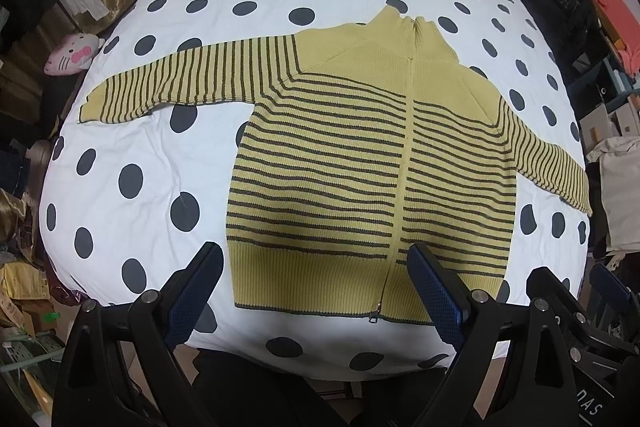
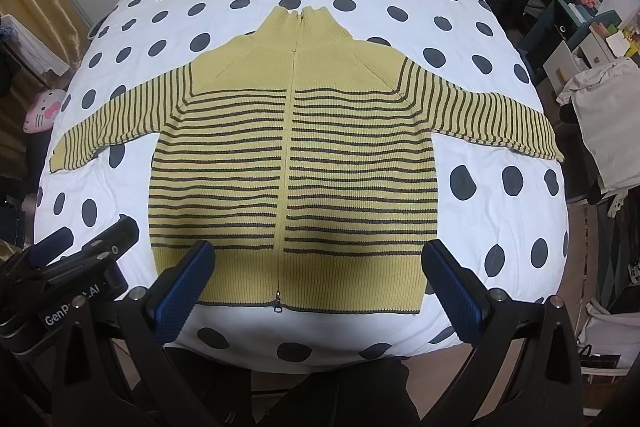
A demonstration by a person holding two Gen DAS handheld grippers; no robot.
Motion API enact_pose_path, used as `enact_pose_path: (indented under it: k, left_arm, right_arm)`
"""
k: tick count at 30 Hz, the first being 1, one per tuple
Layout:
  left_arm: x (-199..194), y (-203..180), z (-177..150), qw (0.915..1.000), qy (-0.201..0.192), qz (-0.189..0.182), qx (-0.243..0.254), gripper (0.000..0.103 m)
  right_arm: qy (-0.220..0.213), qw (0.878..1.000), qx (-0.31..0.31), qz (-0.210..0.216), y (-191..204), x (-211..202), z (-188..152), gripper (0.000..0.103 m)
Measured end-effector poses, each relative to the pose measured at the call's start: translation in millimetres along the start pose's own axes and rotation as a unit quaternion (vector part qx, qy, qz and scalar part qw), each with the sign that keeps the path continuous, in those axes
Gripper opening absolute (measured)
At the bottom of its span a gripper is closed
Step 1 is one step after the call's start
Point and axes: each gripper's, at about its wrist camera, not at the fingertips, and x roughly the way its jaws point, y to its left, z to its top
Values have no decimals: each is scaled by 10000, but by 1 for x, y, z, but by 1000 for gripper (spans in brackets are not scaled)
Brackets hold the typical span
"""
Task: Fold large clothes
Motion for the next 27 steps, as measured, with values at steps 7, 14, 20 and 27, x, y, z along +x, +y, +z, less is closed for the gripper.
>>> enact_pose_path:
  k: [7, 14, 20, 27]
  left_arm:
    - [10, 15, 8, 9999, 32, 148, -58, 94]
    - [30, 52, 34, 9992, 83, 336, -174, 94]
    - [40, 68, 55, 9994, 43, 309, -155, 94]
    - [50, 75, 61, 9988, 84, 219, -421, 94]
  right_arm:
    - [67, 10000, 25, 40, 4, 7, 4, 103]
    - [241, 9996, 121, -29, 20, 21, 15, 103]
    - [388, 9991, 196, -21, 38, 39, 27, 103]
    - [416, 9991, 0, -4, 50, 49, 36, 103]
